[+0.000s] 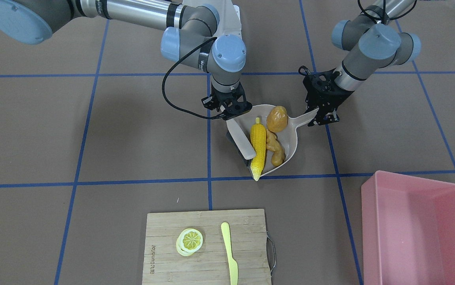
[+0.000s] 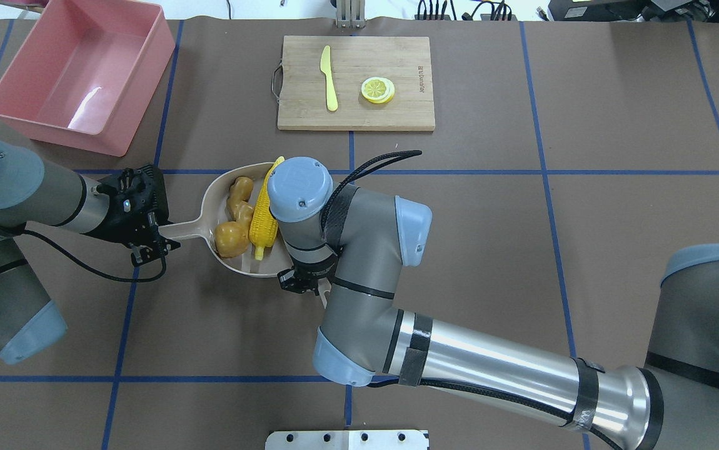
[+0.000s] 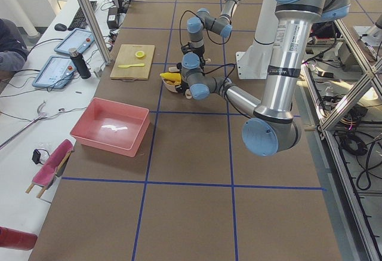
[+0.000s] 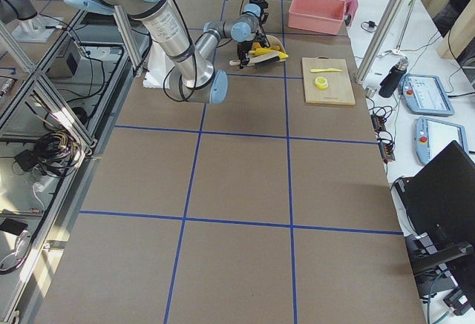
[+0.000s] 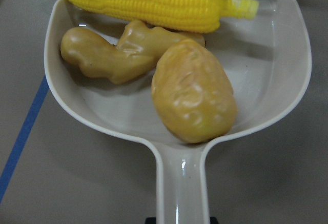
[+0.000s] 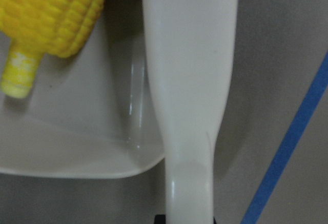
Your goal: Sweep and dump trash into bin
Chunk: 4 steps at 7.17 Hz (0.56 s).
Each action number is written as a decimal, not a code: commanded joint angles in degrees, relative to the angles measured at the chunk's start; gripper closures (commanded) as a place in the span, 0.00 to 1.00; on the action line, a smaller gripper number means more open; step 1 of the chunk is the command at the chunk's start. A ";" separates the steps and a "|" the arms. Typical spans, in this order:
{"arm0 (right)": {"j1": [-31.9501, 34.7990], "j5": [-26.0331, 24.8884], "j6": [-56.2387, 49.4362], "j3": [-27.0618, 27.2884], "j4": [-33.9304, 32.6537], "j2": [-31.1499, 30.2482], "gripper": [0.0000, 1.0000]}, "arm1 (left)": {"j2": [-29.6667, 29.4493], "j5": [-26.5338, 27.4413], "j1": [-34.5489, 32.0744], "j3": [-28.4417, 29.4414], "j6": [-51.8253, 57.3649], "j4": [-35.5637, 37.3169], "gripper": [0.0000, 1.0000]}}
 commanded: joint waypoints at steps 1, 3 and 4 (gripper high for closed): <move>-0.90 0.52 2.35 0.09 1.24 0.55 1.00 | 0.18 -0.08 0.00 0.08 0.00 0.00 1.00; -0.99 1.13 2.79 0.35 1.06 0.55 1.00 | 0.27 0.01 0.09 0.17 0.08 0.00 1.00; -0.99 1.66 2.53 0.61 1.06 0.02 1.00 | 0.27 0.01 0.09 0.25 0.09 0.00 1.00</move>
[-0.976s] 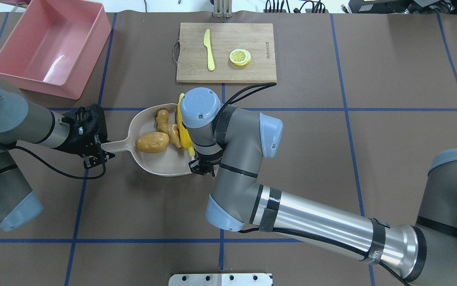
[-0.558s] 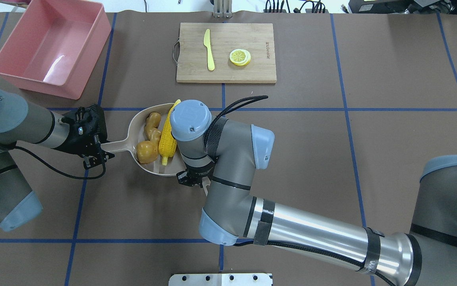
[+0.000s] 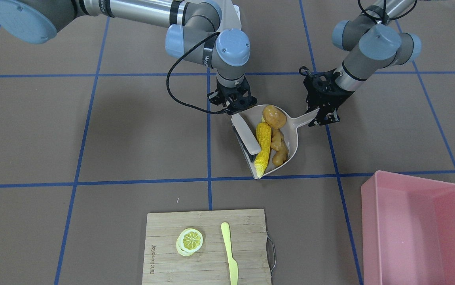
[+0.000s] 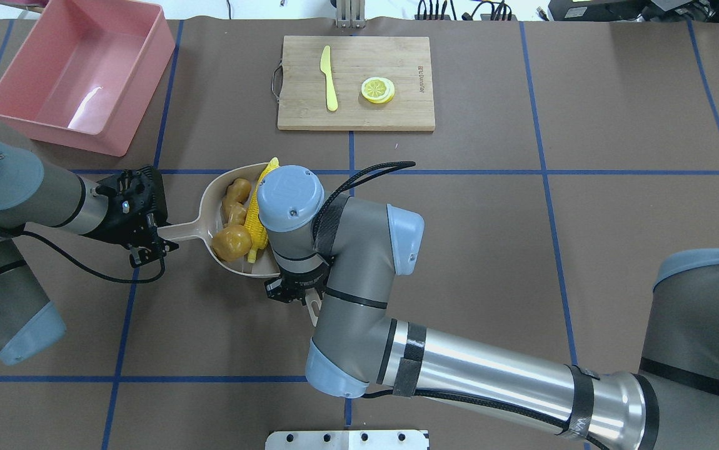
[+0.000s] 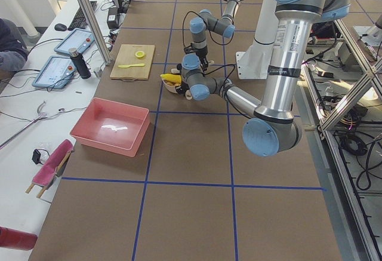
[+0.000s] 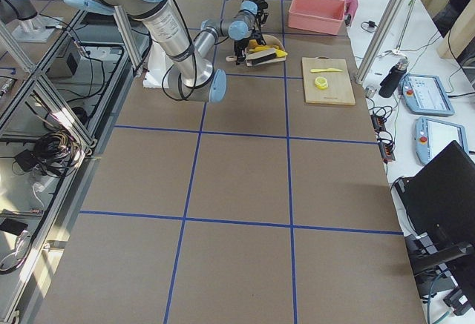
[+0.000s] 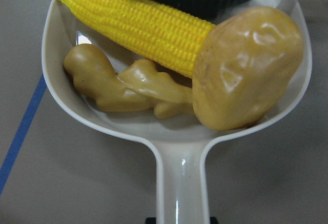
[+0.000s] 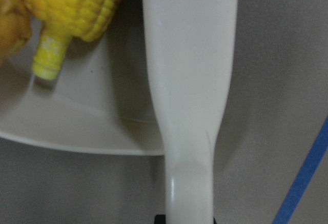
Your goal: Sweep and dump trash into bin
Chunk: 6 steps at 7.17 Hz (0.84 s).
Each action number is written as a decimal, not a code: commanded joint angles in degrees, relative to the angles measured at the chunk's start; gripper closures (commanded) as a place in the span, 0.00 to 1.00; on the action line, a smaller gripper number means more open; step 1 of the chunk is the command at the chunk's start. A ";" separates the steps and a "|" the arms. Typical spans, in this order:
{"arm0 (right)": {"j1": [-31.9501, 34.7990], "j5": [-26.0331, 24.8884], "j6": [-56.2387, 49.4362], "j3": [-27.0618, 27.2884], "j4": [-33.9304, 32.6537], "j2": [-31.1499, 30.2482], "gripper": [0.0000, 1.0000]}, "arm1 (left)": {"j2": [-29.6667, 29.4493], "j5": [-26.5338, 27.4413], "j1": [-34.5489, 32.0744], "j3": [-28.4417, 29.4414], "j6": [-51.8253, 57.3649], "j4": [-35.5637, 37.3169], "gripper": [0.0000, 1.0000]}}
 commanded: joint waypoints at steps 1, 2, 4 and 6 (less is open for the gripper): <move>-0.04 0.61 -0.39 2.19 -0.72 -1.52 1.00 | -0.06 -0.06 0.03 0.09 -0.14 -0.70 1.00; -0.04 0.61 -0.39 4.82 -2.03 -2.75 1.00 | -0.15 -0.06 0.38 0.09 -1.71 -1.92 1.00; 0.22 0.96 -1.35 11.49 -7.39 -5.74 1.00 | -0.24 -0.23 0.38 0.09 -2.78 -4.65 1.00; 0.31 0.87 -1.44 14.41 -7.85 -8.46 1.00 | -0.15 -0.41 0.38 0.09 -4.71 -7.90 1.00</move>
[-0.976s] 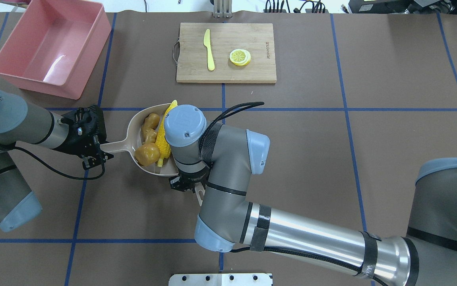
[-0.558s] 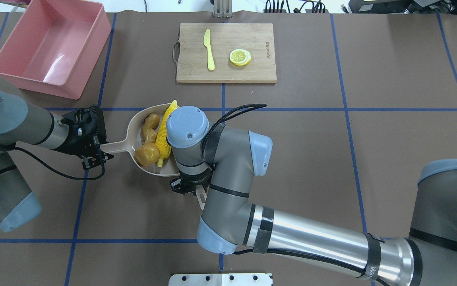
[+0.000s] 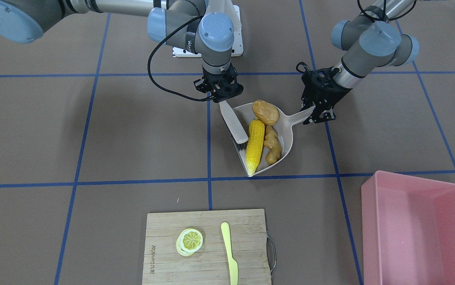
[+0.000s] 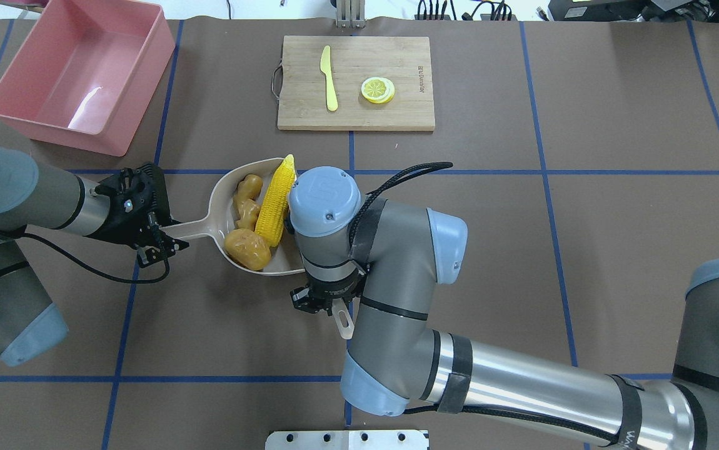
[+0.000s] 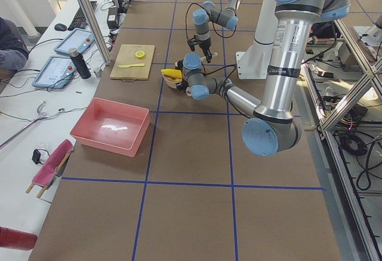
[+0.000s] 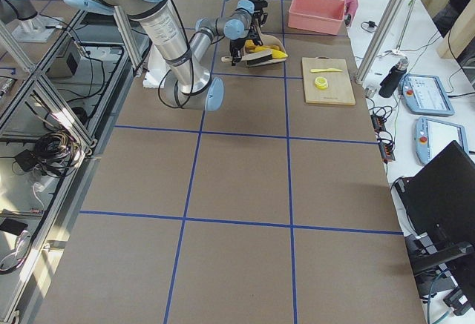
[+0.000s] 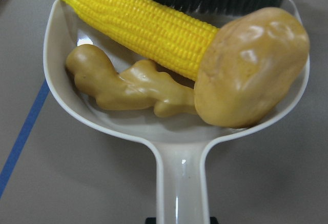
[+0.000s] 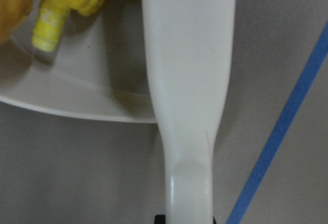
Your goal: Sweep and dump trash into bin
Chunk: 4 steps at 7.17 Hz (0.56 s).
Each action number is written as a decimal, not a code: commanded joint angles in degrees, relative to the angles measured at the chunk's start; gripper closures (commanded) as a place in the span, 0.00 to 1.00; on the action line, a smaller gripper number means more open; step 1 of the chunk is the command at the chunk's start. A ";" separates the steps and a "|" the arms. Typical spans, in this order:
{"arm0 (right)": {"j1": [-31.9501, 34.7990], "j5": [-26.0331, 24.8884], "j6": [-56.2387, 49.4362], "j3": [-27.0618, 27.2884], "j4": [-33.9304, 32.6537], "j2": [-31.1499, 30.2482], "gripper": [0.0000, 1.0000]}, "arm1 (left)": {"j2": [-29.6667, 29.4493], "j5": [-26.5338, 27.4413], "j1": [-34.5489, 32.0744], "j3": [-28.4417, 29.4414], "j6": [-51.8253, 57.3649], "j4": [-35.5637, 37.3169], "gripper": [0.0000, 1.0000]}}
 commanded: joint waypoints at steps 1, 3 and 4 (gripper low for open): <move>0.06 0.05 -0.12 3.34 -1.07 -2.87 1.00 | 0.15 -0.07 -0.08 -0.01 -0.95 -2.19 1.00; 0.06 0.05 -0.20 7.46 -2.38 -5.86 1.00 | 0.24 -0.07 -0.08 -0.01 -1.83 -4.73 1.00; 0.06 0.05 -0.12 10.62 -3.87 -7.44 1.00 | 0.33 0.01 -0.08 -0.01 -2.27 -6.13 1.00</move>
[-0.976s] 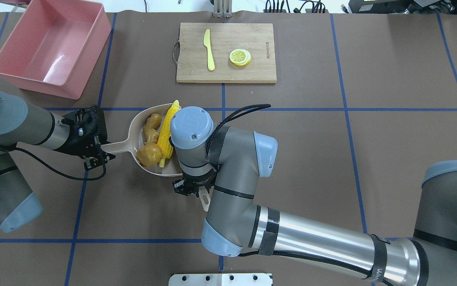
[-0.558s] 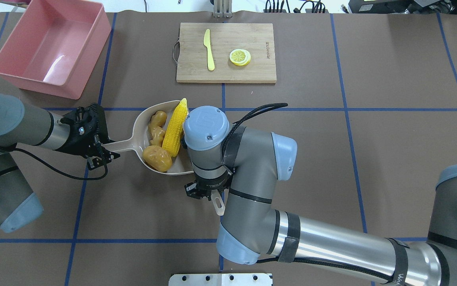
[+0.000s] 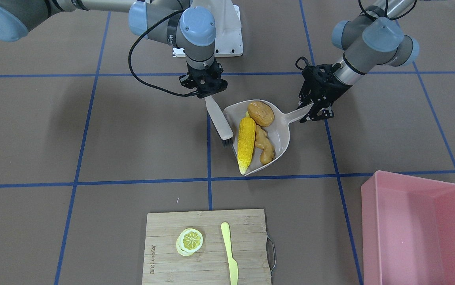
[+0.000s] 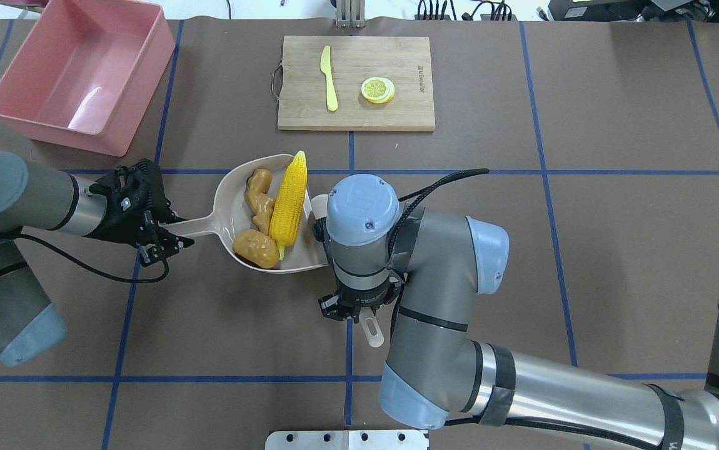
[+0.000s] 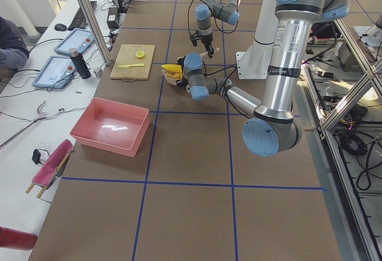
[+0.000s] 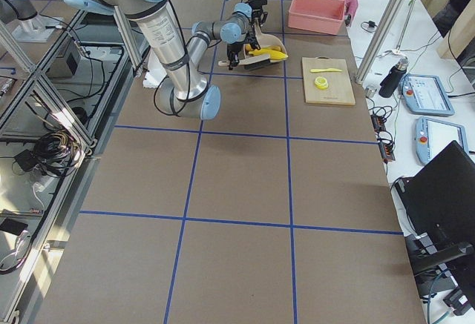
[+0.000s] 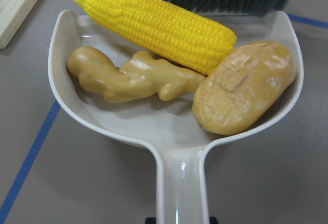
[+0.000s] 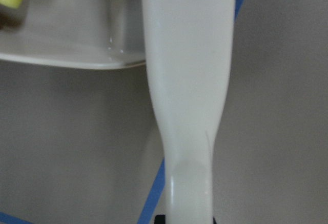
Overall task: Sweep and dump trash into bin
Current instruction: 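Lift the loaded dustpan with the left gripper while the right gripper withdraws the brush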
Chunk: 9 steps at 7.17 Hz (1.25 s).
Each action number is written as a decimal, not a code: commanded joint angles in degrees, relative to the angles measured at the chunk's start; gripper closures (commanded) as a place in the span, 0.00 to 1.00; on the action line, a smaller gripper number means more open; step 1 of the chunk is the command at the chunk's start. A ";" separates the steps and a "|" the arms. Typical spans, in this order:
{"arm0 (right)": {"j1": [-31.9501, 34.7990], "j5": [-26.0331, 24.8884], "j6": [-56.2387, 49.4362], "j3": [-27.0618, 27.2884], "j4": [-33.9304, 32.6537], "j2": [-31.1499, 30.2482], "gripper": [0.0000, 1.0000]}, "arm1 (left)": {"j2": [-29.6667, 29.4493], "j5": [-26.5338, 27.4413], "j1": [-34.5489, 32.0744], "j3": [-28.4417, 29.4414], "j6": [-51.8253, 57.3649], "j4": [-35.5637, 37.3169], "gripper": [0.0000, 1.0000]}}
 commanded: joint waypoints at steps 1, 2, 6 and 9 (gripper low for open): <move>-0.09 0.00 0.06 6.01 -2.40 -3.63 1.00 | 0.17 0.05 -0.18 0.00 -1.87 -4.36 1.00; -0.09 0.00 -0.03 9.60 -4.23 -5.65 1.00 | 0.17 0.14 -0.27 0.00 -2.93 -7.09 1.00; 7.44 2.54 -3.62 27.89 -16.79 -11.90 1.00 | 4.71 0.14 -5.07 -0.87 -8.21 -15.89 1.00; 13.26 2.99 -8.54 37.90 -21.83 -18.81 1.00 | 14.47 -14.03 -26.54 -3.96 -8.48 -15.64 1.00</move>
